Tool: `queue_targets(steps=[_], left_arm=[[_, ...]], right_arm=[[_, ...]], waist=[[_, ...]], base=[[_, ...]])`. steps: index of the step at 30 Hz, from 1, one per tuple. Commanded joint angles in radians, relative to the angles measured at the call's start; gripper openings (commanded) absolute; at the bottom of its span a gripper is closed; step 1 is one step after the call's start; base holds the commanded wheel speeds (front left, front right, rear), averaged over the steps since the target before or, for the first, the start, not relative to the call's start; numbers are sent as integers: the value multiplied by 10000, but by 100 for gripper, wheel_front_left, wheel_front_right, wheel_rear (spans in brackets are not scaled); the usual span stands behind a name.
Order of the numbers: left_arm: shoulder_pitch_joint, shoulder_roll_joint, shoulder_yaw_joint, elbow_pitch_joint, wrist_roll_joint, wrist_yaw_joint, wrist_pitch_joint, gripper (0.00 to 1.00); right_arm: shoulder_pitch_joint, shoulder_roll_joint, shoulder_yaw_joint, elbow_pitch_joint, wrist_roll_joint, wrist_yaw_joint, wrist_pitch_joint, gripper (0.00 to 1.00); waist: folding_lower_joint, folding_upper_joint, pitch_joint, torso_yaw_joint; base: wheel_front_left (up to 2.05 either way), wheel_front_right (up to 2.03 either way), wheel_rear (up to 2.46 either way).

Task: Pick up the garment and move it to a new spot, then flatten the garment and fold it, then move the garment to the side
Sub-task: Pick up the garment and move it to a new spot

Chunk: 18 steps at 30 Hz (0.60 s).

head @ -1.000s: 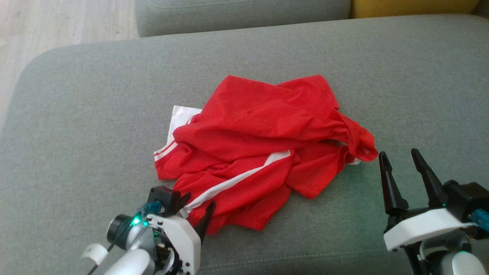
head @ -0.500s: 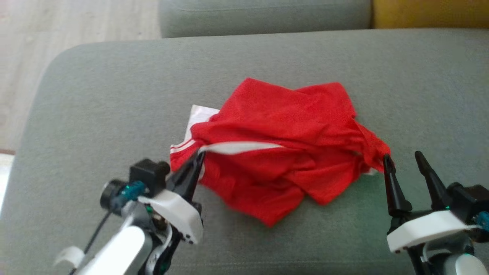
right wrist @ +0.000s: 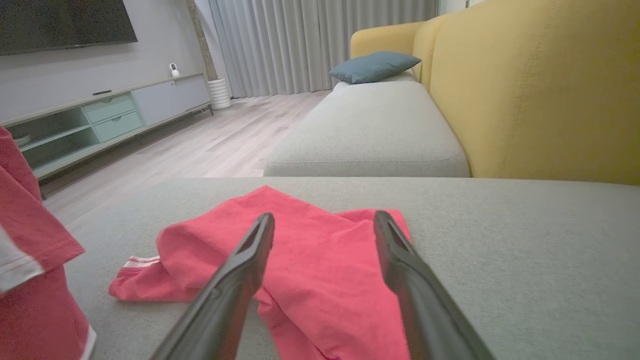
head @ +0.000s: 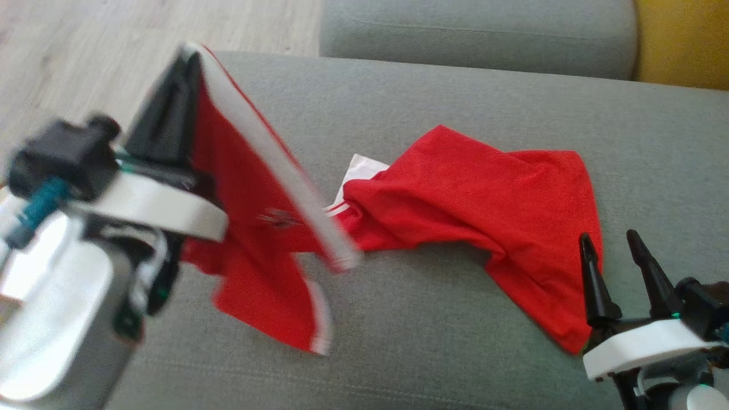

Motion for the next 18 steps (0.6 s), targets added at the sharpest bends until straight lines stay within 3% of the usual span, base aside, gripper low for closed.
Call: queue_targets(steps=[1,12,18], left_arm=[[-774,423,619,-174,39,-52,71,0],[-3235,1442,1949,3231,-122,-672,-416,0],[-4346,1566,2015,4679,52,-1027,-1015,0]], right_arm=[[-311,-64,246,-425,102,75,-25,100],[-818,-64,323,-621,-169,75,117,100],[-1036,-130,311,-815,-350,75,344,100]], waist=[[0,-1,112,145],[0,-1,1207,381],[0,-1,1738,396]], base=[[0,0,0],[0,0,0],[0,0,0]])
